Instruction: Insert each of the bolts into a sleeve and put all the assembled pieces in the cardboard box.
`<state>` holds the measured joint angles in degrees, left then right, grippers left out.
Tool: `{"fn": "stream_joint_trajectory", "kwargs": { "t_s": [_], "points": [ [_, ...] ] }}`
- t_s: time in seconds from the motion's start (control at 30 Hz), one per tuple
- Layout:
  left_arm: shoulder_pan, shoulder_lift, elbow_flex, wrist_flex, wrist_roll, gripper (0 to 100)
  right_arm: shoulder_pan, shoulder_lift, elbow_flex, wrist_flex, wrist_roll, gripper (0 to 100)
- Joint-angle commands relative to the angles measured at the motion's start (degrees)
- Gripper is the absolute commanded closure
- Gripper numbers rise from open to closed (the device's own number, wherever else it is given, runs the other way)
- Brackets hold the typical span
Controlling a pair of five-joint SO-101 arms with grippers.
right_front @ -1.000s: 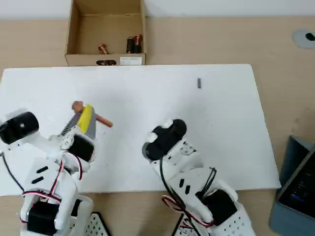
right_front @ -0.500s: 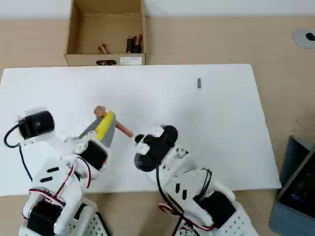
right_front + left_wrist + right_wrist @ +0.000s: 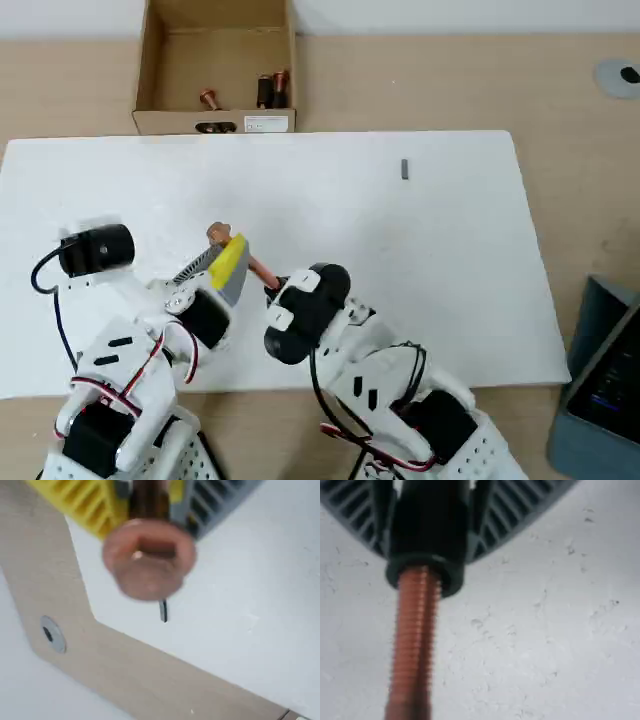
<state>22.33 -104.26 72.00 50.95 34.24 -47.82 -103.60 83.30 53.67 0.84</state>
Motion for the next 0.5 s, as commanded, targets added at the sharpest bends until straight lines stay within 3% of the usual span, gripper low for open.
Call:
{"fn": "stream_joint_trajectory", "kwargs": {
  "t_s": [0.0,0.2,0.47],
  "points": [
    [0.7,-0.1,-0.3,-1.4,-0.9,100,-0.8,-6.5,-3.4,-1.6,0.4,98.9],
    [1.1,-0.1,1.5,-1.2,-2.5,100,-1.1,-6.5,-4.1,-1.6,0.5,98.9],
    [10.2,-0.1,1.8,-1.1,-10.3,100,-1.1,-6.5,-4.1,-1.5,0.5,98.9]
  ]
}}
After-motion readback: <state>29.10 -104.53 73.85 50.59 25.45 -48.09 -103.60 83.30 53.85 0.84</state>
